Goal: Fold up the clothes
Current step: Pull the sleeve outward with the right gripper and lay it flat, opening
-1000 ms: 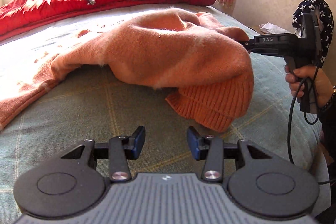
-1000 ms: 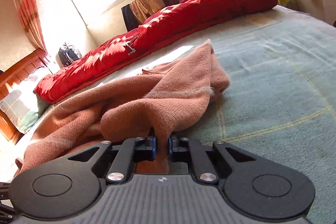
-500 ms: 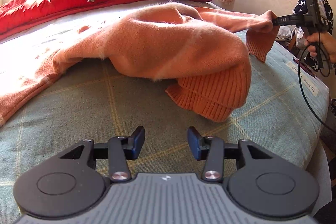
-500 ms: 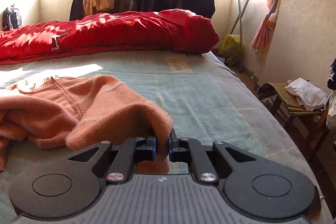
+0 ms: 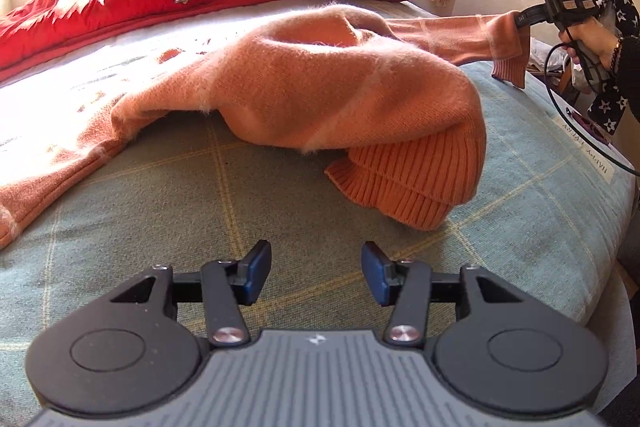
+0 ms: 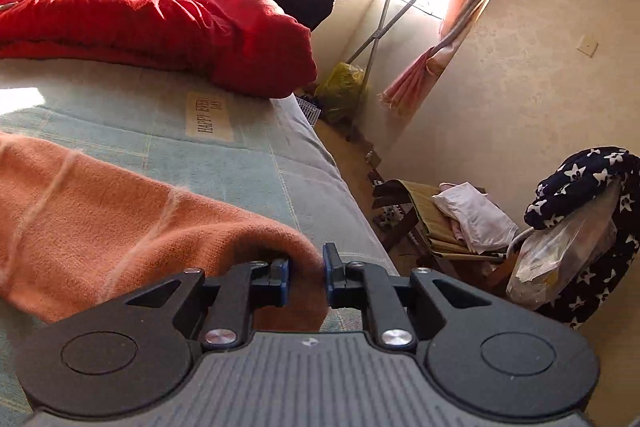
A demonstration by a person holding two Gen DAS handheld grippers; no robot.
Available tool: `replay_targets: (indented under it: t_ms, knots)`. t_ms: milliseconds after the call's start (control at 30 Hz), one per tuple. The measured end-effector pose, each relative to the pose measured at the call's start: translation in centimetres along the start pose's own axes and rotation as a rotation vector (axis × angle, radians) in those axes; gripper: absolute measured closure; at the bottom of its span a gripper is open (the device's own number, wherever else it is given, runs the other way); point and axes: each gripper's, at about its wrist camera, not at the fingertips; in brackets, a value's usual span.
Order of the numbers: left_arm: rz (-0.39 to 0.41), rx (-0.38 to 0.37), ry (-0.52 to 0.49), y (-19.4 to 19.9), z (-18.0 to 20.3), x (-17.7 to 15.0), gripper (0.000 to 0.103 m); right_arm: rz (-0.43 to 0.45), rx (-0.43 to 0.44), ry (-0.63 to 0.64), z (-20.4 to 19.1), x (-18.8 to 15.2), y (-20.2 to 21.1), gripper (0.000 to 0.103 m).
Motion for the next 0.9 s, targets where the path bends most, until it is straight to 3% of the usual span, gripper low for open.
replay_targets:
  t_ms: [267,400,500,633,833,867,900]
  knots:
    - [-0.011,-0.009,0.007,-0.9,0.0,0.1,0.053,-0.058,-0.057,-0.048,1.0,-0.7,-2.6,0.075]
    - [-0.011,-0.024,0.006,-1.2,0.2,0.1,0.052,-0.085,0.029,-0.145,2.7,-1.3,-2.6,0.074]
    - [-0.015,-0.032,0.004,-1.5,0.3,0.0,0.051,-0.138,0.179,-0.305,4.6,-3.0,-2.8,0.067]
    - [-0.027,-0.037,0.000,-1.9,0.6,0.0,0.051,-0.216,0.306,-0.449,5.2,-6.3,-4.1,0.067]
    - [-0.038,-0.045,-0.014,-2.2,1.2,0.2,0.050,-0.252,0.351,-0.531,3.6,-9.1,-5.8,0.067]
    - [-0.040,-0.041,-0.015,-2.3,1.2,0.3,0.050,-0.246,0.355,-0.546,3.7,-9.2,-5.8,0.069]
    - [-0.040,-0.037,-0.016,-2.3,1.2,0.4,0.050,-0.240,0.357,-0.560,3.8,-9.2,-5.9,0.080]
Point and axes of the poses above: each gripper's, at about its wrist camera, not at the fingertips, and y roughly against the way its jaws point, z to its right, x to its top, and after that the axes turned 2 degrees about -z, right-handed
